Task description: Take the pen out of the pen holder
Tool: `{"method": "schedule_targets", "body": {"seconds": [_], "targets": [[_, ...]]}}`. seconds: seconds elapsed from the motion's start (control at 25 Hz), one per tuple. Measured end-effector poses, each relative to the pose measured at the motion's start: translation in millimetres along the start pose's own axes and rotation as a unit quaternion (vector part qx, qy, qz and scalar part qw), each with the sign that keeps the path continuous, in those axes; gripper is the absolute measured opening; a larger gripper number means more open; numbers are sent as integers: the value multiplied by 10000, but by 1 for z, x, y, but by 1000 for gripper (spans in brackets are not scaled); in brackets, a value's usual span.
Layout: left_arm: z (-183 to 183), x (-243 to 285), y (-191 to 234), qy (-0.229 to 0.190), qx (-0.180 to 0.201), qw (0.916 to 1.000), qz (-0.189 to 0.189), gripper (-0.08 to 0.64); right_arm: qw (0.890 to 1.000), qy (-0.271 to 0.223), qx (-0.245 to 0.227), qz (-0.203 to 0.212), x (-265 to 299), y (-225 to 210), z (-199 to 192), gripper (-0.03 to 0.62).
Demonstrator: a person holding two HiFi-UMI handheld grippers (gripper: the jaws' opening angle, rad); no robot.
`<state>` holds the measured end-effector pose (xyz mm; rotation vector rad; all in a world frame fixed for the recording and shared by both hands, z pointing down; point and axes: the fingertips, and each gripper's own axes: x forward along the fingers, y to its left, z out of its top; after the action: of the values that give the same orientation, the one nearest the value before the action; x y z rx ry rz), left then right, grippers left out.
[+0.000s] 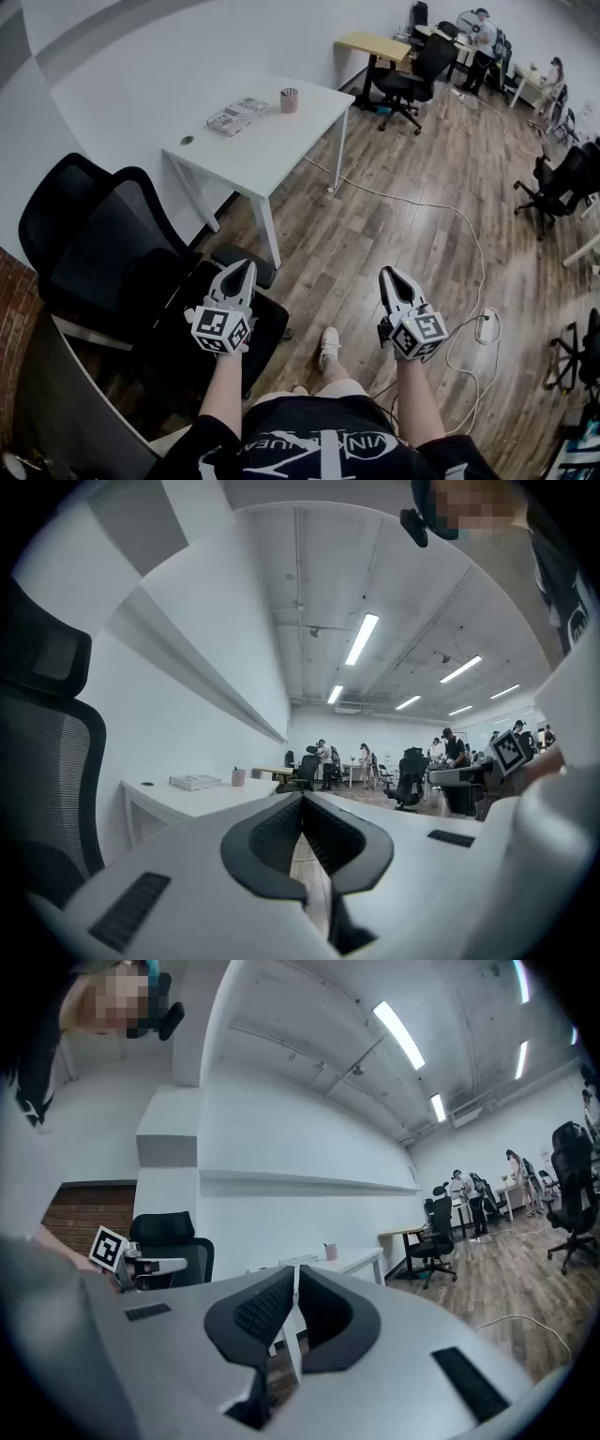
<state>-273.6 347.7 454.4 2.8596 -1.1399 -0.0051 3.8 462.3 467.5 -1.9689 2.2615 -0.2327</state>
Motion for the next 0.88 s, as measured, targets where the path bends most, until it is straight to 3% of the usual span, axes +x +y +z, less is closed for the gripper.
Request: {"method": "schedule_targets", "body": {"seconds": [0.88], "targets": [[-6,146,45,153,-288,9994,126,15,9987,403,-37,301,132,-88,-1,38]]}}
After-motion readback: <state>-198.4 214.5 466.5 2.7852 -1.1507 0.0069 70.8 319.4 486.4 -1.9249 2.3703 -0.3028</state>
